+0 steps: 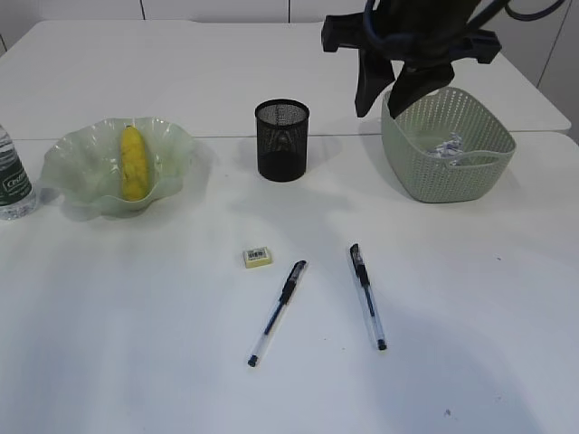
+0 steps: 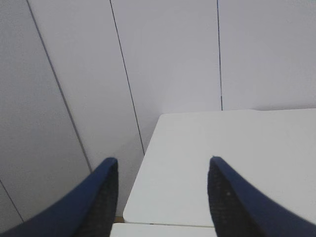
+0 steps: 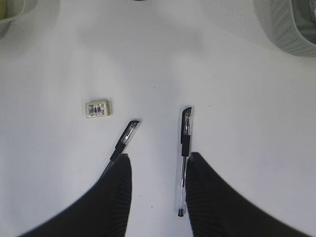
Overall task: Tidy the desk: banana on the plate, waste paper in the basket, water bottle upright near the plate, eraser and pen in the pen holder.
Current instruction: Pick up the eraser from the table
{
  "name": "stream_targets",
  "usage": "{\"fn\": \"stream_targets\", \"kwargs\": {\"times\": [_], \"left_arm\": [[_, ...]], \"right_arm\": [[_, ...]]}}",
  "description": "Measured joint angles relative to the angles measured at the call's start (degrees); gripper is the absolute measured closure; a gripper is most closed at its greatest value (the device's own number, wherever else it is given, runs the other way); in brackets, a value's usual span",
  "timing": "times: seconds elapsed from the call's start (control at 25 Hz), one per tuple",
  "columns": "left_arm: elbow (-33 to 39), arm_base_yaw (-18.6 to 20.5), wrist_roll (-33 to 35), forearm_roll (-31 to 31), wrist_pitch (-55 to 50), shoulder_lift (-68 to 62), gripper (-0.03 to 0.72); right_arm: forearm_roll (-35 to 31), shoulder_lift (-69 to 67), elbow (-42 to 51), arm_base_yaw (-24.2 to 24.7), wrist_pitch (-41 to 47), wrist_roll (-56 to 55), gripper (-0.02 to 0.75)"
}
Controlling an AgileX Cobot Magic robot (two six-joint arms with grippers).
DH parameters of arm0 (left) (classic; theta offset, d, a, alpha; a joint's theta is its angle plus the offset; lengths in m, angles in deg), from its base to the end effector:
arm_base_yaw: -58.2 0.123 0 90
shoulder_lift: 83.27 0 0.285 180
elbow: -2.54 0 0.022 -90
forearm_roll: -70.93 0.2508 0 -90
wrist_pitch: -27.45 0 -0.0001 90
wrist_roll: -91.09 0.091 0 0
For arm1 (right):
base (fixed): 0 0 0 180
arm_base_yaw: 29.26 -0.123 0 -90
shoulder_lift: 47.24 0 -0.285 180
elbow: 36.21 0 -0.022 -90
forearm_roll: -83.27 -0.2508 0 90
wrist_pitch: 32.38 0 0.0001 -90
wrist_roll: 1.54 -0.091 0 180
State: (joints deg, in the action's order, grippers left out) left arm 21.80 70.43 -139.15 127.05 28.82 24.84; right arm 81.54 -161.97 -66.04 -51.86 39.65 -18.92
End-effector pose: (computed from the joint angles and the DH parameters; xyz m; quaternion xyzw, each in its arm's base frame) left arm 0.2482 0.0520 0.4102 -0.0324 0.7087 0.1039 0.6970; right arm 0.3707 0.1571 0.3423 -0.0429 0.9788 0.0824 0.1828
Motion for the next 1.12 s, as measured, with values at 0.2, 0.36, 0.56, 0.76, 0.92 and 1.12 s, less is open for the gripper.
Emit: {"fn": "stream_targets", "kwargs": {"times": [0.2,0.36,0.56,0.76,0.92,1.12], "left_arm": [[0.0,0.0,0.0,-0.3,-0.6,0.2,0.286],[0.0,0.0,0.0,-0.4,-0.7,0.2,0.286],[0.0,-0.1,0.0,-0.4,-2.0,0.2,0.3],[0.0,-0.1,0.0,-0.2,-4.7,0.2,0.308],[0.0,-0.1,0.0,-0.4,-6.9,0.2,0.308],[0.0,-0.1,0.0,-0.9,-9.2,0.2,0.308]], "right_arm": [[-3.0,-0.6,0.2,0.0,-0.2,-0.1,0.458],[-6.1,-2.2,0.2,0.0,-0.3,1.1,0.458],[-6.8,-5.0,0.2,0.0,-0.5,1.5,0.458],[-9.0,-6.4,0.2,-1.0,-0.6,1.8,0.457],[-10.9,-8.7,0.2,-3.3,-0.7,2.7,0.437],[-14.2,-12.3,0.2,-3.7,-0.8,4.3,0.402]]}}
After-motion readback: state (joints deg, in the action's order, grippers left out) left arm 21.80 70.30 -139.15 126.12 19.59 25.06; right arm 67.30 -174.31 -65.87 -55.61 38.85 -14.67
